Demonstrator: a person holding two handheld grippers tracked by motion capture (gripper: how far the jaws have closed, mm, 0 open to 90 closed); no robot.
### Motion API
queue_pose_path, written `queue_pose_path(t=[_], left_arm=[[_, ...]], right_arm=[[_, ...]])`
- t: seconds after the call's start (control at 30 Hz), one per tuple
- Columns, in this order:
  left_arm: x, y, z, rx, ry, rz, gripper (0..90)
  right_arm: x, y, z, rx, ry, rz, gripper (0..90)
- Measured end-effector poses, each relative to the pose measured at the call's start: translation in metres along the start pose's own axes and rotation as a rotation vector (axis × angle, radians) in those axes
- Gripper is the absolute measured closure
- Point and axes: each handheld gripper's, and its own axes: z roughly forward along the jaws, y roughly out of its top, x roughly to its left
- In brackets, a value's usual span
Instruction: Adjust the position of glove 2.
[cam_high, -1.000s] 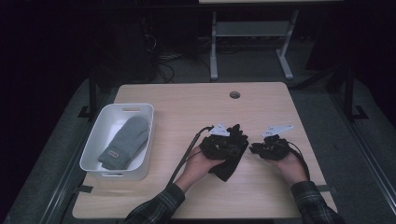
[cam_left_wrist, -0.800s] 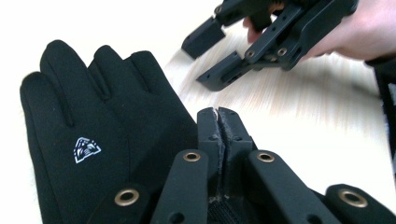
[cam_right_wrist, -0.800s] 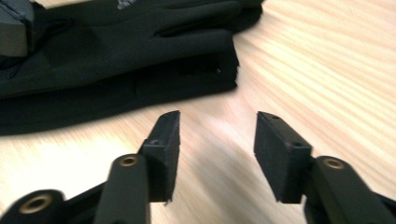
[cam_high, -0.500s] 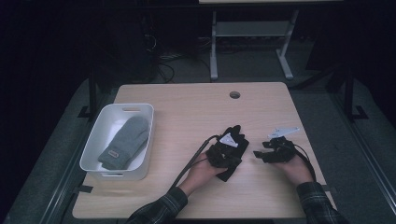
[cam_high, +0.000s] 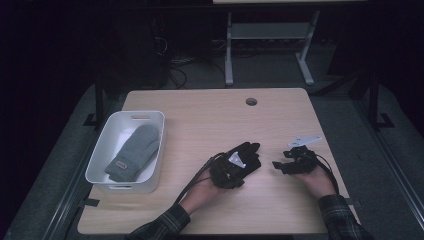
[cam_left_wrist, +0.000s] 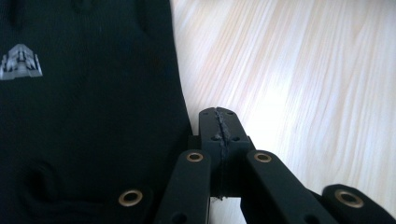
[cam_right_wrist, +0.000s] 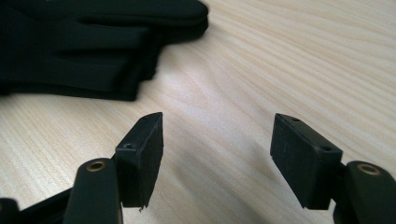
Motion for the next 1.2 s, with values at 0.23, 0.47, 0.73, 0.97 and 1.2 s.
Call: queue_pose_path(t=[0.23,0.47,0.73,0.97,1.2], left_arm=[[0.004,-0.01,-0.016,-0.008,-0.004,-0.012,89.2],[0.012,-0.001,-0.037,-0.104,-0.002,-0.013,79.3],[0.038,0.006,-0.051,-0.13,0.002,0.018,47.7],[0.064,0.01,-0.043,-0.135,0.046,0.013,28.9],[0.078,0.013,-0.029,-0.14,0.043,0.001,18.6]], right_arm=[[0.001,0.0,0.001,-0.011,0.002,-0.013,31.2],[-0.001,-0.002,0.007,0.003,0.01,-0.01,28.1],[-0.001,-0.003,0.013,-0.002,-0.009,-0.028,23.6],[-0.003,-0.006,0.017,-0.038,-0.021,-0.039,16.4],[-0.004,-0.01,0.019,-0.074,-0.021,-0.034,13.4]])
